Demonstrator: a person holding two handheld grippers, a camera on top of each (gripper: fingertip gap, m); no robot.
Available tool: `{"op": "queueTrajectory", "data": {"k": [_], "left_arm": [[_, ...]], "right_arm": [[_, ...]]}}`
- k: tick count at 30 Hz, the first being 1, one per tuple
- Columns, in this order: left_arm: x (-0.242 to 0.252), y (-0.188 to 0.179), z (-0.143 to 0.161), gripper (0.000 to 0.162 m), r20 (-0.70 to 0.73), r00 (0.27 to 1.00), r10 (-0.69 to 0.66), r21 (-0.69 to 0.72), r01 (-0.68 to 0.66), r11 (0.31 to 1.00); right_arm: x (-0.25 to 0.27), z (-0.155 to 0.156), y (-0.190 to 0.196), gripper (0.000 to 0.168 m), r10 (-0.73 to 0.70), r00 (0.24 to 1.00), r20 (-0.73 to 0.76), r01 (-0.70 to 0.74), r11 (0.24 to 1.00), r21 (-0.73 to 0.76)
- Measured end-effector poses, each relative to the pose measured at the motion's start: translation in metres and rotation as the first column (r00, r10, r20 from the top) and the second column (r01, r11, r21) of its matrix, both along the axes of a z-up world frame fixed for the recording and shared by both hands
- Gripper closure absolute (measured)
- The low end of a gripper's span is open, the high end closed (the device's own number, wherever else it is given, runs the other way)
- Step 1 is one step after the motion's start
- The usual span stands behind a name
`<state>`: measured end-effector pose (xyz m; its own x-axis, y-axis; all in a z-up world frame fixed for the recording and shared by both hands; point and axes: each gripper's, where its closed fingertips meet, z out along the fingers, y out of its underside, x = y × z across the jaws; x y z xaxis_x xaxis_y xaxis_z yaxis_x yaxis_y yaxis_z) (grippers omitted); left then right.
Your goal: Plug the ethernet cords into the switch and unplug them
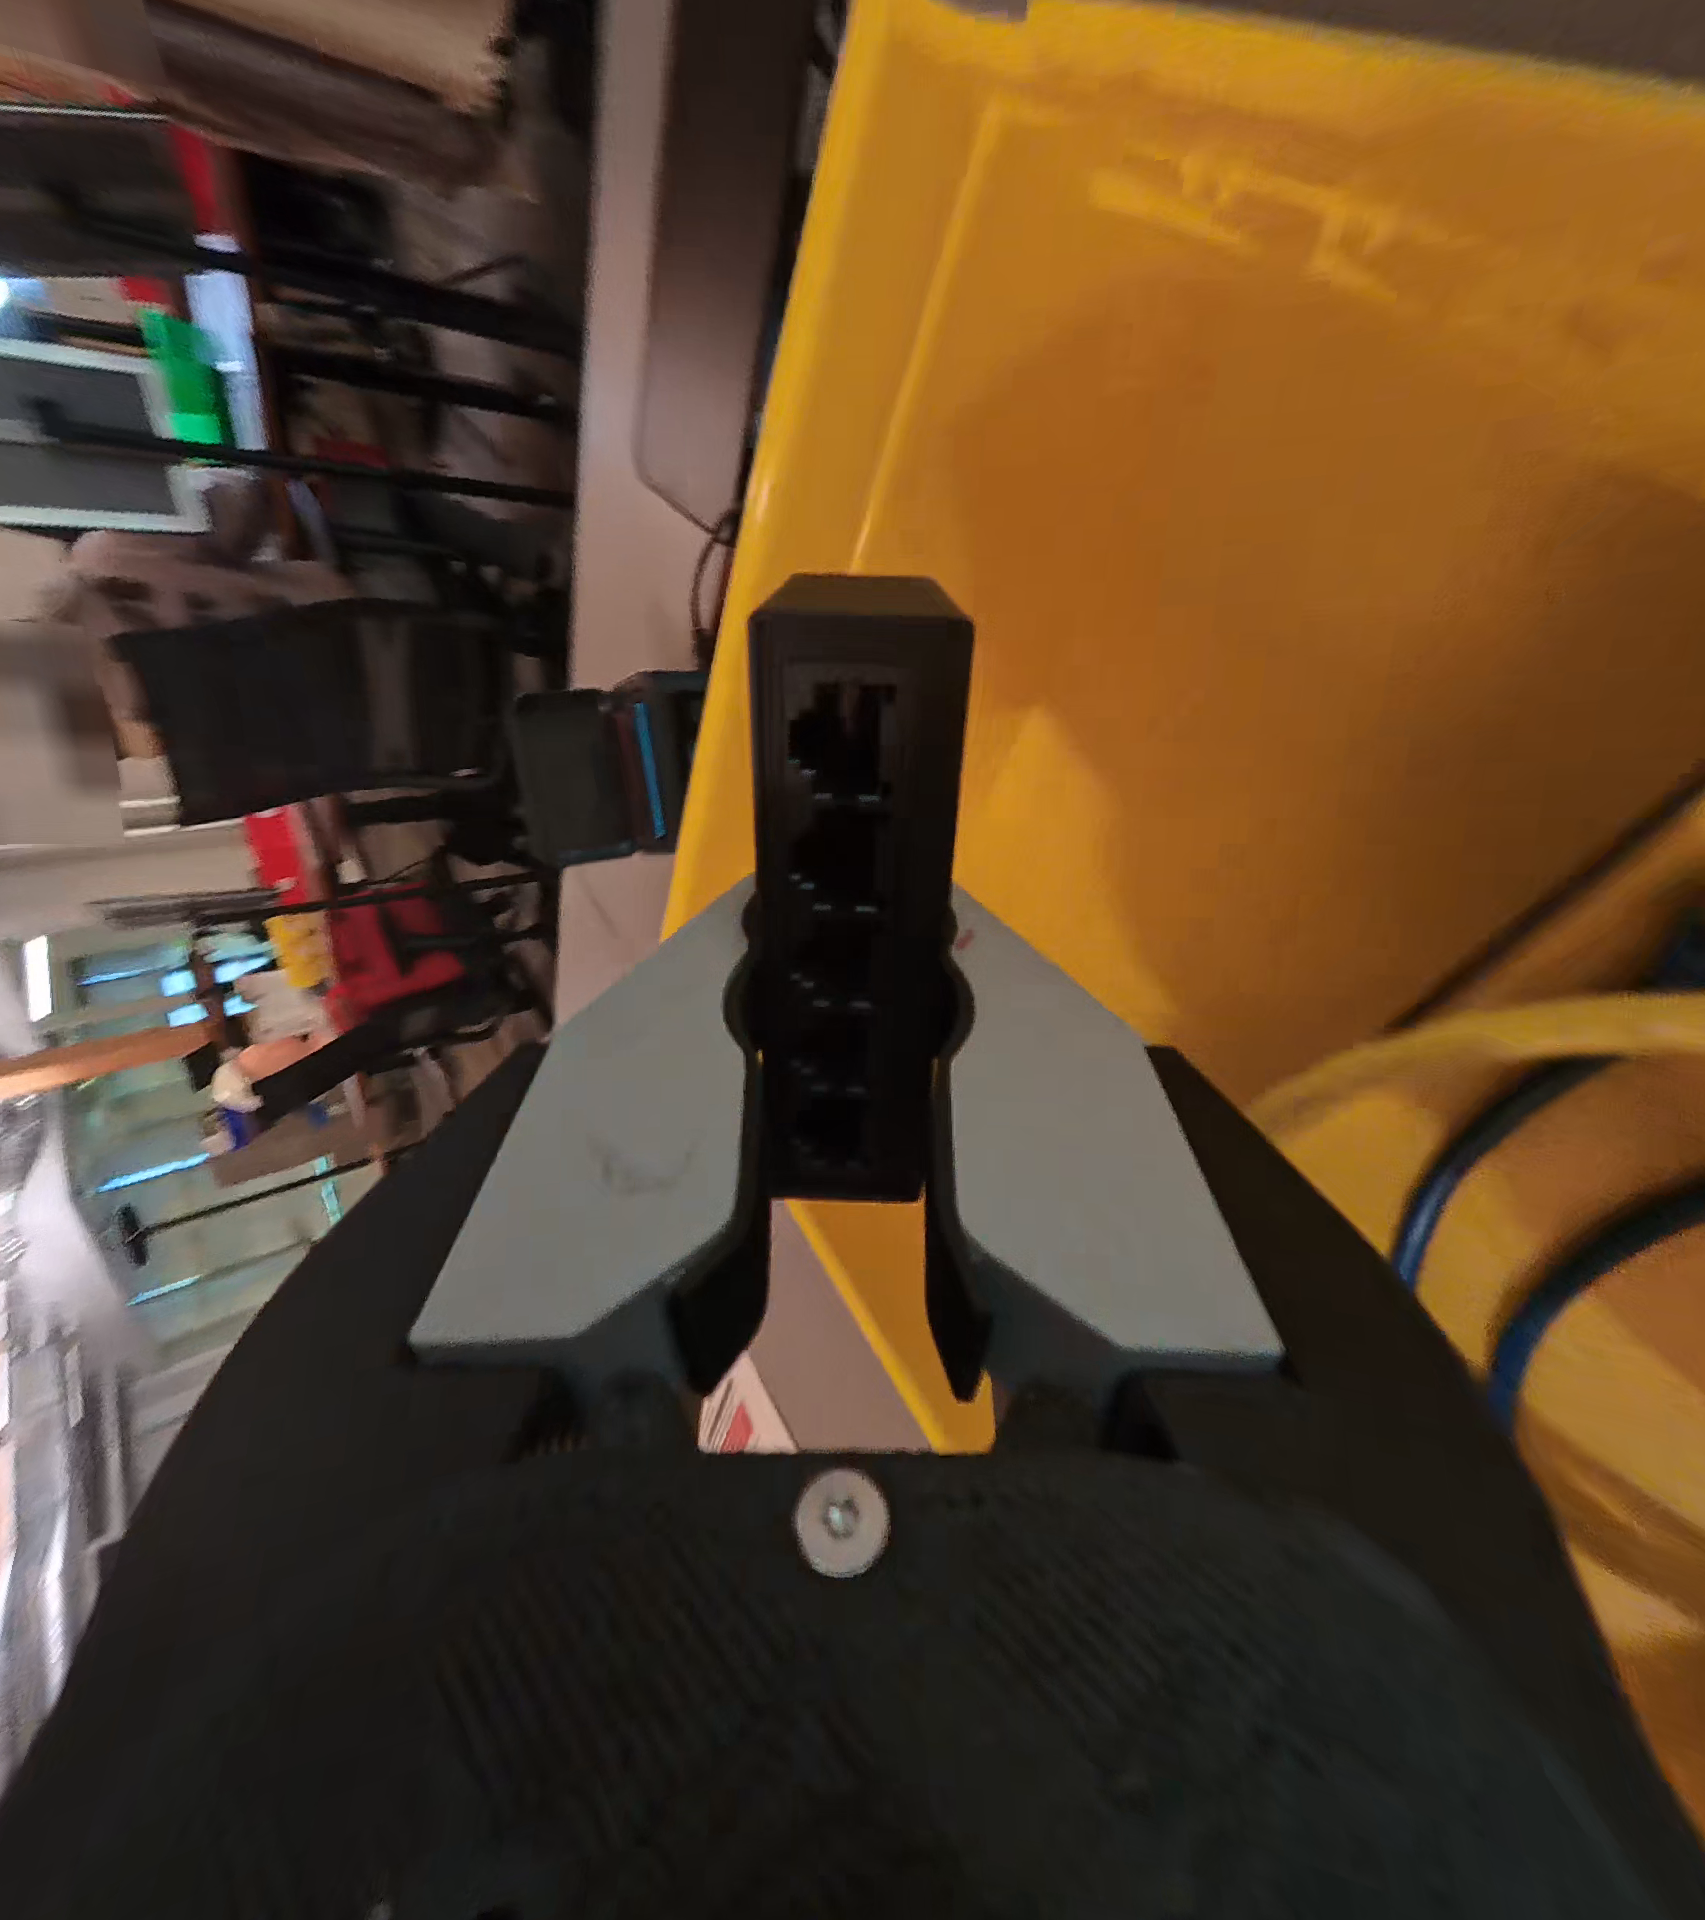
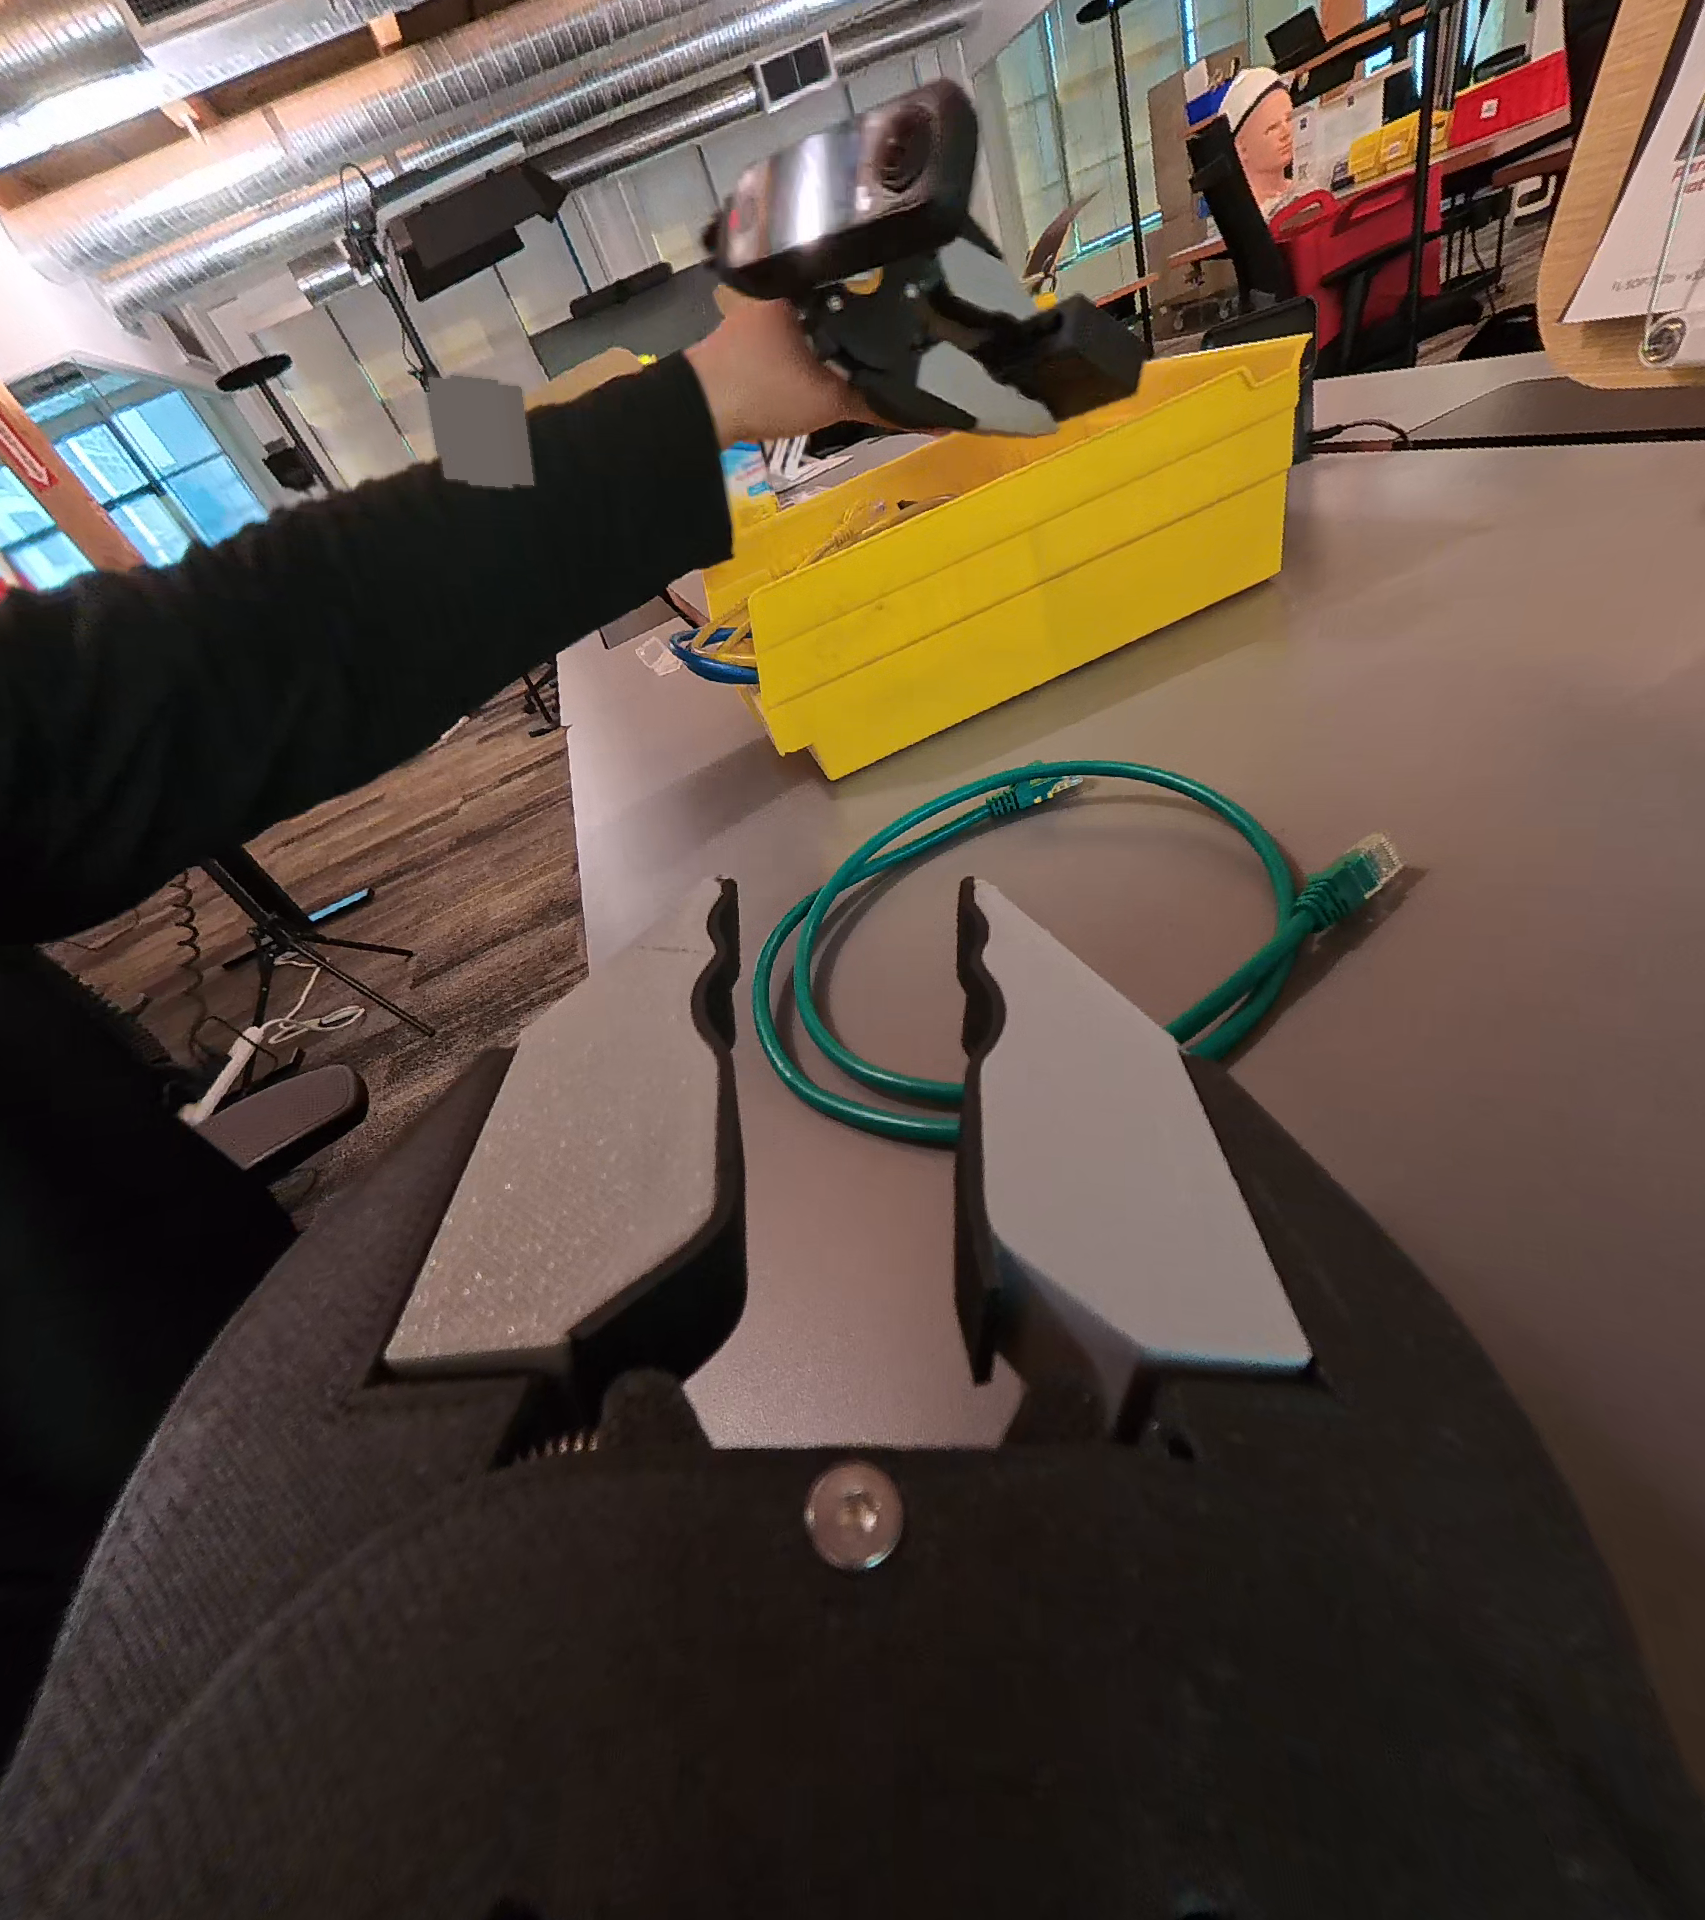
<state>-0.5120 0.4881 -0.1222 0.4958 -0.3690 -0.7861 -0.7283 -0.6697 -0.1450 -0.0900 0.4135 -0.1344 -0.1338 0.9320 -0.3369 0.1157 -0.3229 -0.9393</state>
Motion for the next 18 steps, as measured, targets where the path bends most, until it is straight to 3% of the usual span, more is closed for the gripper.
{"op": "queueTrajectory", "data": {"k": [2,5,10,14,18], "left_arm": [[0.018,-0.014,0.019,0.136,-0.026,0.999,0.045,0.131,-0.041,0.990],[0.061,-0.036,0.031,0.135,0.053,0.996,0.075,0.307,-0.087,0.948],[0.155,-0.050,0.029,0.135,0.227,0.972,-0.054,0.480,-0.063,0.875],[0.221,-0.039,0.030,0.135,0.266,0.951,-0.159,0.559,-0.017,0.829],[0.270,-0.001,0.024,0.135,0.278,0.927,-0.253,0.594,0.041,0.803]], "right_arm": [[0.000,0.000,0.000,0.129,-0.002,1.000,0.000,0.002,1.000,0.002],[0.000,0.000,0.000,0.129,-0.007,1.000,0.002,0.007,1.000,0.010],[-0.001,-0.002,0.001,0.129,-0.038,0.999,0.017,0.037,0.998,0.049],[-0.009,-0.003,0.001,0.129,-0.036,0.999,0.025,0.034,0.998,0.061],[-0.041,0.009,0.020,0.134,-0.068,0.997,0.031,0.067,0.997,0.031]]}}
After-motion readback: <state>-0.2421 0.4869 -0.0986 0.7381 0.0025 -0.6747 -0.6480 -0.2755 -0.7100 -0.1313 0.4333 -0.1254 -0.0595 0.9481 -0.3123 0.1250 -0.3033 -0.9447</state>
